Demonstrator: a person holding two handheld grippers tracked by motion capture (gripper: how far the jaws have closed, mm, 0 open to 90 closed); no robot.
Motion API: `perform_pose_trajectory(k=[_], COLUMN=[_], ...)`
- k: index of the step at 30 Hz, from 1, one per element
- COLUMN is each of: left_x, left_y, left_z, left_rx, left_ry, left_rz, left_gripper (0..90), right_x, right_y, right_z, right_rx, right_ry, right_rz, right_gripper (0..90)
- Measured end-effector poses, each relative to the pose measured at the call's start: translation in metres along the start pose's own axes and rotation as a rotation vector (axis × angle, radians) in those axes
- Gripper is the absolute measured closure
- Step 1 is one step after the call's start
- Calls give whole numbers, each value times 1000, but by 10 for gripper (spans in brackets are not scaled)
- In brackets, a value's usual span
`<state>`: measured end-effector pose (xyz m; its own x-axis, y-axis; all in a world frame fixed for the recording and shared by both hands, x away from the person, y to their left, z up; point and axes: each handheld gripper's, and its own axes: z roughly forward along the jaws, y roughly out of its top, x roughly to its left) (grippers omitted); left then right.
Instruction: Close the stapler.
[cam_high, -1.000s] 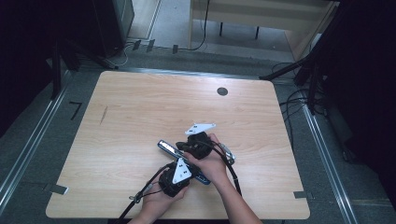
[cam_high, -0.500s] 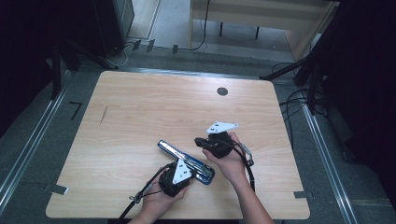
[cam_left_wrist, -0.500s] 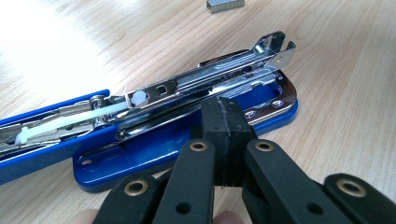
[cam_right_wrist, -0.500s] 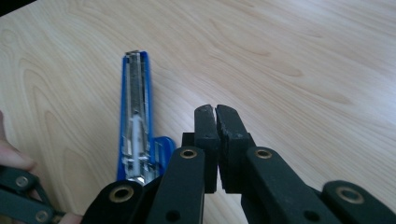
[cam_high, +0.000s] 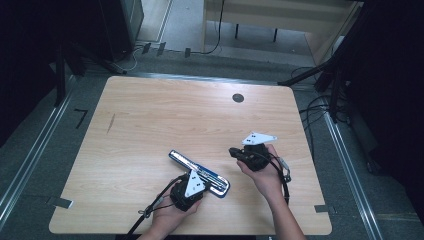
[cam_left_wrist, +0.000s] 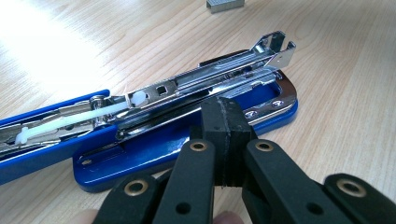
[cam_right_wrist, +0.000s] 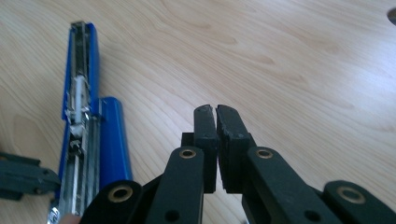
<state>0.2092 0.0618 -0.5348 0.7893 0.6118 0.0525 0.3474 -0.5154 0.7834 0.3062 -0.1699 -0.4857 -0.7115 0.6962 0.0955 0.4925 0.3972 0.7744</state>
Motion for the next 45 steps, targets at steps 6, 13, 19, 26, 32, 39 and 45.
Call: perform_pose_trajectory(k=[6,13,19,26,32,39,45], left_x=[0,0,-1,0,1,1,1], left_y=[0,0,0,0,0,0,0], left_z=[0,0,0,0,0,0,0], left_rx=[2,3,4,2,2,1,1], left_ry=[1,1,4,-4,-6,-7,-7], left_rz=[-2,-1,0,-4,-8,-11,-11], left_gripper=[900,900,900,900,900,900,900], right_x=[-11,-21,-26,-31,-35,-40,-38], right_y=[-15,-27,-34,-46,-54,-62,-63], right_z=[-7,-15,-20,-24,-27,-29,-29], right_rx=[16,20,17,37,35,49,58], right_ry=[-29,-45,-58,-67,-79,-75,-62], right_rz=[15,37,51,45,46,76,57], right_gripper=[880,871,848,829,804,801,782])
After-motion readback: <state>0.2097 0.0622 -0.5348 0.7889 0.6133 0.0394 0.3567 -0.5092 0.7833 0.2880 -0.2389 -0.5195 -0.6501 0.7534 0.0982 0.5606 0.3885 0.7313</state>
